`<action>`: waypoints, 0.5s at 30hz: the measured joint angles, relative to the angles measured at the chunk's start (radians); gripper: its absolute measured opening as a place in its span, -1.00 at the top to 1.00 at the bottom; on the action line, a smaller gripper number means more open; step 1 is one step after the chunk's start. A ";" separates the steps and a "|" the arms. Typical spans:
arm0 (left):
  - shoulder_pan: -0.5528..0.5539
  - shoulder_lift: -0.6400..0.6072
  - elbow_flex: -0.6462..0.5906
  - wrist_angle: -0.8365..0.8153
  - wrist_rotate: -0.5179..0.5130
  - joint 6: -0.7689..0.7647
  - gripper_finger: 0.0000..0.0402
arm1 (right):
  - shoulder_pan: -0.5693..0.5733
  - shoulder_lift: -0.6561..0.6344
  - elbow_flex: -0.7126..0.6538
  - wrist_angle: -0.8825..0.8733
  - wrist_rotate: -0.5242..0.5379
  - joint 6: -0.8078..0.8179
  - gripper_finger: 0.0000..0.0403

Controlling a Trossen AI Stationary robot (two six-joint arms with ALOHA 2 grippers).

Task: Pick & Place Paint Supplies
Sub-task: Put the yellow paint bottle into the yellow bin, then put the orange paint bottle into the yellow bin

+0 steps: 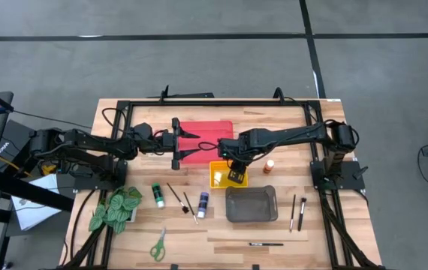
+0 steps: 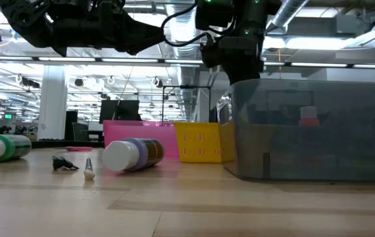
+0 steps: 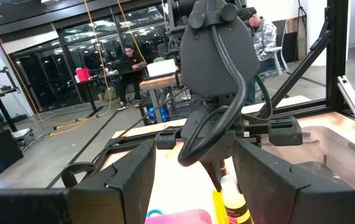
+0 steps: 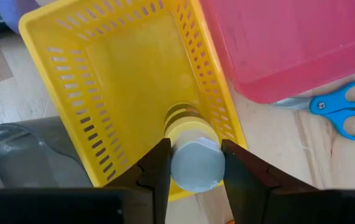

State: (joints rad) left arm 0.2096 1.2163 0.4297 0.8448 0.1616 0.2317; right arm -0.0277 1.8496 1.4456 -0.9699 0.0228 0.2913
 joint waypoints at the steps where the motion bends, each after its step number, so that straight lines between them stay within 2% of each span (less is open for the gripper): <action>1: 0.000 0.000 0.000 0.000 0.000 0.000 -0.02 | 0.000 0.000 0.000 0.000 -0.001 -0.003 0.37; 8: 0.000 0.000 0.000 0.000 0.000 0.000 -0.02 | 0.000 0.003 -0.004 0.025 -0.004 -0.010 -0.02; 15: 0.000 0.000 0.000 -0.005 0.000 0.000 -0.02 | -0.010 -0.030 -0.004 0.070 -0.030 -0.019 -0.11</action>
State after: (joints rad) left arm 0.2096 1.2163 0.4295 0.8394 0.1613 0.2317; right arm -0.0381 1.8199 1.4418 -0.9003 -0.0070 0.2720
